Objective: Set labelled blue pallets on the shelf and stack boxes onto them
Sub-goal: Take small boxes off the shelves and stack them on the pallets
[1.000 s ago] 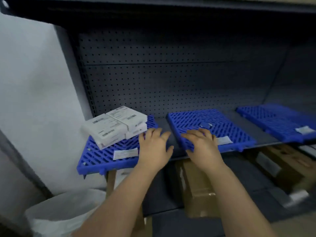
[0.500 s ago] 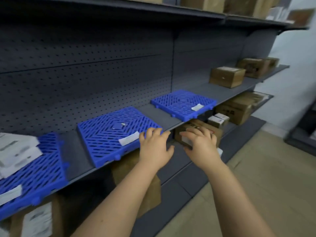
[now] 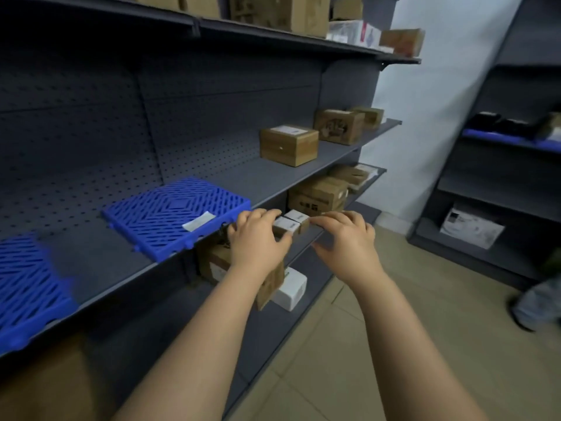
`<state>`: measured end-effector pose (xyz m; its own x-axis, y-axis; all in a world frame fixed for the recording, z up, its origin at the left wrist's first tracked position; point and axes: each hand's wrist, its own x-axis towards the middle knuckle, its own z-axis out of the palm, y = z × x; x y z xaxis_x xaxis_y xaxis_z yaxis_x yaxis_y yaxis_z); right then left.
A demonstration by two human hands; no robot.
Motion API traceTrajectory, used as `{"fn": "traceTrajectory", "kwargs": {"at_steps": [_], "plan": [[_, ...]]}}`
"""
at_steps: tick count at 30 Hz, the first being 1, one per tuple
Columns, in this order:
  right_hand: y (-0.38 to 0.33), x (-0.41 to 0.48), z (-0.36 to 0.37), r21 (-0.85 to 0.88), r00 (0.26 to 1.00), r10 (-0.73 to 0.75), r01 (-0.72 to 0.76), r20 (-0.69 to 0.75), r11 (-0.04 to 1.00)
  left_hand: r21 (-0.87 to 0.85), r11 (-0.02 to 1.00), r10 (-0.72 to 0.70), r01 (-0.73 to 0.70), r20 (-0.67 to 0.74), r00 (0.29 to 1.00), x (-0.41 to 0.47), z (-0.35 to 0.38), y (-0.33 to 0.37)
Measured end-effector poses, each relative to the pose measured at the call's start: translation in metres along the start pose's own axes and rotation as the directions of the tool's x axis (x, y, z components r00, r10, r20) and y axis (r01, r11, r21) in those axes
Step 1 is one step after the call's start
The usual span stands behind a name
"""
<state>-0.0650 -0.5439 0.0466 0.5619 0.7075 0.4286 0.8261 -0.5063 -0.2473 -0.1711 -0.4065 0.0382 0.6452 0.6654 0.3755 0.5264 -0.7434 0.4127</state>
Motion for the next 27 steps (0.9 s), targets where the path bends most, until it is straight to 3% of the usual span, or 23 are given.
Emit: {"fn": "traceTrajectory", "kwargs": {"at_steps": [10,19,27], "plan": [[0.136,0.071,0.045,0.032,0.986,0.165,-0.165,-0.002,0.986,-0.036,0.997,0.072,-0.069,0.119,0.99,0.1,0.135,0.064],[0.24,0.238,0.067,-0.07,0.976,0.211,-0.215,-0.06,0.974,-0.228,0.965,0.161,-0.133,0.108,0.981,0.298,0.206,0.12],[0.344,0.388,0.056,-0.162,0.963,0.231,-0.252,-0.14,0.954,-0.25,0.942,0.246,-0.223,0.066,0.967,0.483,0.259,0.189]]}}
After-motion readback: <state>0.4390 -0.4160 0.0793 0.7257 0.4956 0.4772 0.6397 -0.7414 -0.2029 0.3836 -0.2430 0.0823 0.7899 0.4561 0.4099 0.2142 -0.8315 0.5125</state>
